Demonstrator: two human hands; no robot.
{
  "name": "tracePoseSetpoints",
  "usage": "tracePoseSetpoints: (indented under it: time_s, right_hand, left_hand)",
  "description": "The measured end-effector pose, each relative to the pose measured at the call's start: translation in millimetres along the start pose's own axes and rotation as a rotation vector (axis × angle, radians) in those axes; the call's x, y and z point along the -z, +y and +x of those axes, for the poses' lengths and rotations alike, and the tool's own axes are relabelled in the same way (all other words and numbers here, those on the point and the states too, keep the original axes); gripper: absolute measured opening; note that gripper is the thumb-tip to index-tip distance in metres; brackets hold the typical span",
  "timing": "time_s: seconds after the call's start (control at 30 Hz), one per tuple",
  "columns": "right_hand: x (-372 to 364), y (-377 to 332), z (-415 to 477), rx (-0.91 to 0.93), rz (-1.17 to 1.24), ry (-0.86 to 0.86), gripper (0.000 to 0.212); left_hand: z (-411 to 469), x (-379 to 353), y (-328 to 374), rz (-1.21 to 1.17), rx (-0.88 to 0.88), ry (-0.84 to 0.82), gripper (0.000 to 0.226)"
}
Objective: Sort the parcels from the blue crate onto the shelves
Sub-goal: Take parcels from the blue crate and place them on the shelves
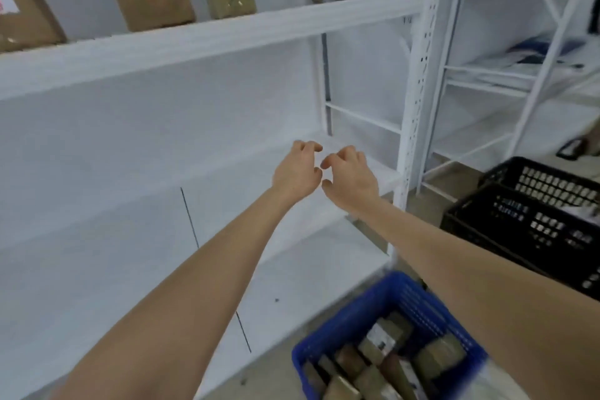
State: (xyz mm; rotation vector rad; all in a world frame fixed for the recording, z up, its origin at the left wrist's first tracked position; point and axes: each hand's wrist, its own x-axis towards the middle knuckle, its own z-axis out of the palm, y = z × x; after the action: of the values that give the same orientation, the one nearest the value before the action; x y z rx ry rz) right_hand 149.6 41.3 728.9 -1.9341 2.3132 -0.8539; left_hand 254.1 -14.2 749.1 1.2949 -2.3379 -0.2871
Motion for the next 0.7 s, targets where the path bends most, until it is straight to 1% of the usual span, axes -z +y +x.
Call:
tracePoseSetpoints:
  time_s: [0.2, 0.33, 0.43, 0.53, 0.6, 0.7]
  right_hand:
    - [-48, 118, -45, -0.138, -0.053, -0.300, 0.037]
    - [-89, 182, -56, -0.233, -0.071, -0.440, 0.035]
    - [-127, 225, -54, -0.254, -0.091, -0.533, 0.034]
    - [-169, 265, -46, -0.299, -0.098, -0.641, 0.032]
    - [-198, 295, -36, -0.319, -0.093, -0.690, 0.036]
    - [-244, 340, -36, -0.404, -0.060, -0.765, 0.047]
  left_hand:
    - [-25, -142, 14, -0.034, 0.094, -0.316, 0.048]
    - [-33, -223, 5, -0.044, 0.130, -0.484, 0.050]
    - [-33, -281, -6, -0.047, 0.171, -0.561, 0.049]
    - [-23, -343, -20, -0.069, 0.223, -0.637, 0.043]
    - [-14, -385, -31, -0.077, 0.232, -0.699, 0.039]
    - [-9, -444, -42, -0.089, 0.303, -0.800, 0.045]
